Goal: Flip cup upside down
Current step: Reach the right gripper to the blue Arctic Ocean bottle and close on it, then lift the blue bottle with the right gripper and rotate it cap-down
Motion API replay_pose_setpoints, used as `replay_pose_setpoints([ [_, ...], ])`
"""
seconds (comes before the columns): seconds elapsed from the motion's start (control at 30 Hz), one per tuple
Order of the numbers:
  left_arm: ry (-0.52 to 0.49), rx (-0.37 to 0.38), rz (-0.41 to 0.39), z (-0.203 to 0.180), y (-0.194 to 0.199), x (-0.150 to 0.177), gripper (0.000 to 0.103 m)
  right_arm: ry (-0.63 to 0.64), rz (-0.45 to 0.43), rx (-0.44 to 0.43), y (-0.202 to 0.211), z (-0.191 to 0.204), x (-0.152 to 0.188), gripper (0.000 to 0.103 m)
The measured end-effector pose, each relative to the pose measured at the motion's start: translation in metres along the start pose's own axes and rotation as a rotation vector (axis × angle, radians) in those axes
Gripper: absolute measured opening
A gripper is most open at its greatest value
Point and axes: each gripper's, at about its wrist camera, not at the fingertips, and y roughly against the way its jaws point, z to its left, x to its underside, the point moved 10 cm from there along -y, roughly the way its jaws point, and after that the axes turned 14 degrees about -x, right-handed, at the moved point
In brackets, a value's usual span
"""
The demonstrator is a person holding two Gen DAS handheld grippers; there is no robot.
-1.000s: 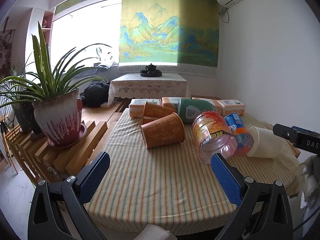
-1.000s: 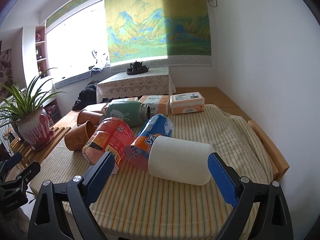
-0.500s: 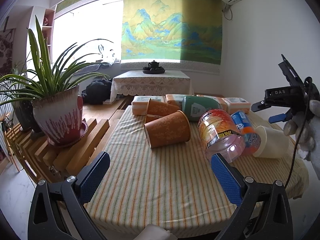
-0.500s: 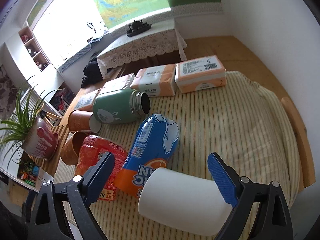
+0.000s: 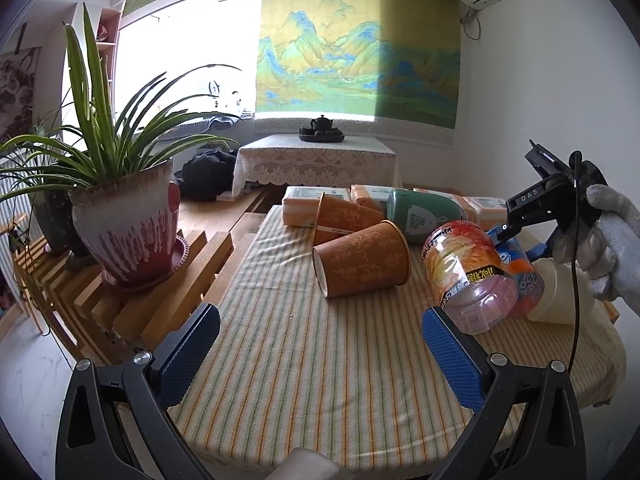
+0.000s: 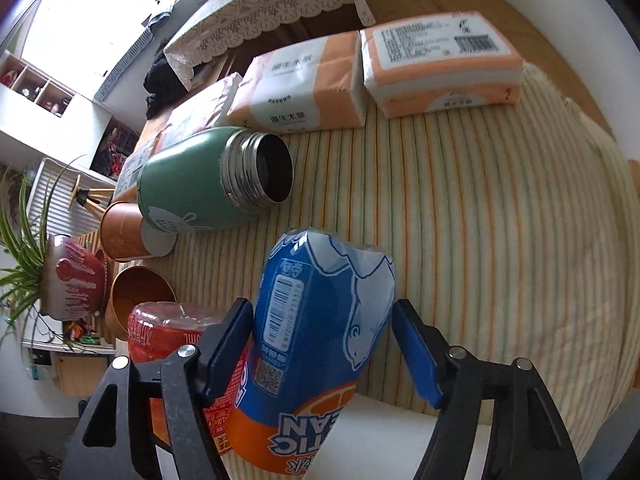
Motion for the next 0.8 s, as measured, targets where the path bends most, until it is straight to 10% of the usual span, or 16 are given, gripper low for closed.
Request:
replay_pose_setpoints([
  [0.57,0.012,-0.003,-0.012,0.009,0.008,-0.003,0.102,-0.027,-0.226,-0.143,0.064,0.020,-0.020,0.065],
  [0.8,0.004,0.016,-0.031,0.008,0.020,-0.007,0.102,-0.005,-0.312,-0.180,0.105,0.043,0.031,0.065],
])
